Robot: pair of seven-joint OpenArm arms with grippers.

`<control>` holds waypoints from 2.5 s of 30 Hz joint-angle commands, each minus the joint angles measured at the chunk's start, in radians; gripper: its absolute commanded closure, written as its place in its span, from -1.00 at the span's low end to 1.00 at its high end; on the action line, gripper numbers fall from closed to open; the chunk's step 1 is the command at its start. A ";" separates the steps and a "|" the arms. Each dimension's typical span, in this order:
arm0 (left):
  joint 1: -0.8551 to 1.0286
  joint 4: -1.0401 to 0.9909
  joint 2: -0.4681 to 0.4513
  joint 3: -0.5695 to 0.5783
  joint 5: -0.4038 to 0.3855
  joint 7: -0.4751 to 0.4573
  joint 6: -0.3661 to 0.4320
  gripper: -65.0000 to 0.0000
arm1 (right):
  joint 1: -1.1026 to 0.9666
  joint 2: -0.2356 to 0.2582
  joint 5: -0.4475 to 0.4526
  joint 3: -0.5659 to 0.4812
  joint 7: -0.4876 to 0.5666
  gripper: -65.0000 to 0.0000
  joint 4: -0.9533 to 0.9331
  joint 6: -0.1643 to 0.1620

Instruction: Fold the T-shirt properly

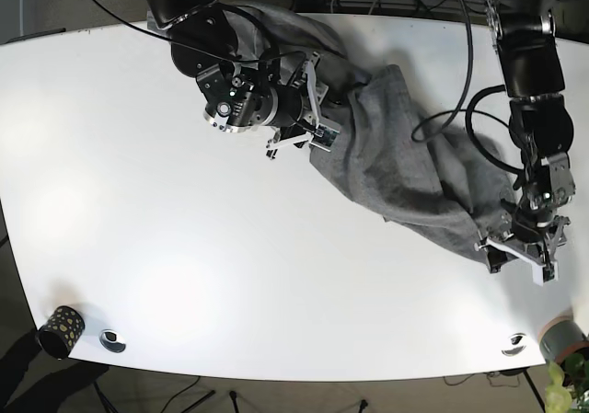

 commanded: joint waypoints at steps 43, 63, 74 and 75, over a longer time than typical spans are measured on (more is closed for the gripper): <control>-0.251 -0.703 -0.072 -0.005 -0.007 -0.202 -0.133 -0.43 | -0.088 0.145 0.655 0.803 -0.031 0.31 0.048 0.006; -0.223 -0.637 -0.050 0.000 -0.006 -0.259 -0.212 0.95 | -0.327 0.218 0.801 0.783 -0.131 -0.29 0.111 0.006; -0.084 -0.308 -0.114 -0.065 -0.006 -0.136 -0.212 0.95 | -0.422 0.261 0.767 0.635 -0.134 -0.32 0.128 0.006; -0.068 -0.289 -0.114 -0.092 -0.004 -0.136 -0.212 0.95 | -0.431 0.270 0.767 0.619 -0.134 -0.32 0.146 0.006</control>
